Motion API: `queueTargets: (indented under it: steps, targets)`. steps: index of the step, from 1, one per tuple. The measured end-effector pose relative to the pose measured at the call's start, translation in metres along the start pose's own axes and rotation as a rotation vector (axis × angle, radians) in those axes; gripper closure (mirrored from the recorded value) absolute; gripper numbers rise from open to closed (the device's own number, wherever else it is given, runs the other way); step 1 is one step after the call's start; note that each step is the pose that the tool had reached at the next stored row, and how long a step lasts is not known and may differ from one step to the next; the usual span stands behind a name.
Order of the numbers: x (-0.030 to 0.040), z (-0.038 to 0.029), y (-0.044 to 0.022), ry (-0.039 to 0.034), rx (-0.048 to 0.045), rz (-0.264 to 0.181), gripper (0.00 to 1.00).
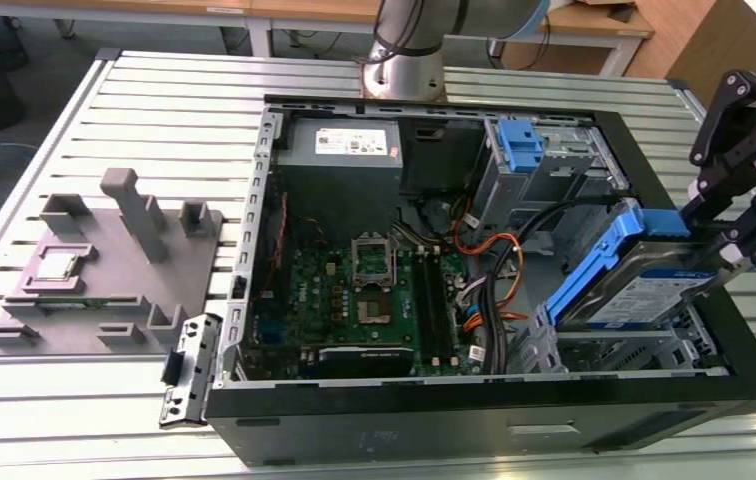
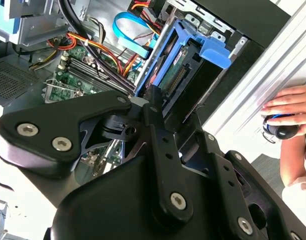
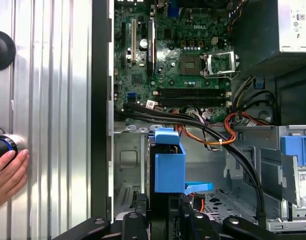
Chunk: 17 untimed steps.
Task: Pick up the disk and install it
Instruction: 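Insert the disk into the insertion slot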
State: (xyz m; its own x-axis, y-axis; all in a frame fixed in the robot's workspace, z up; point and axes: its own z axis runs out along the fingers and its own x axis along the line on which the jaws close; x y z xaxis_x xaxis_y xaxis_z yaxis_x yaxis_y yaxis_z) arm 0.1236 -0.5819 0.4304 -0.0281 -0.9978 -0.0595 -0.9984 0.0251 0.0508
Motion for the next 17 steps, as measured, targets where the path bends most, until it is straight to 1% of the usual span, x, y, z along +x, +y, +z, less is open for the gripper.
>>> queueTargets:
  steps: [17]
  targets:
    - [0.0005,0.0082,-0.0004,-0.0022,0.0000,0.000,0.65]
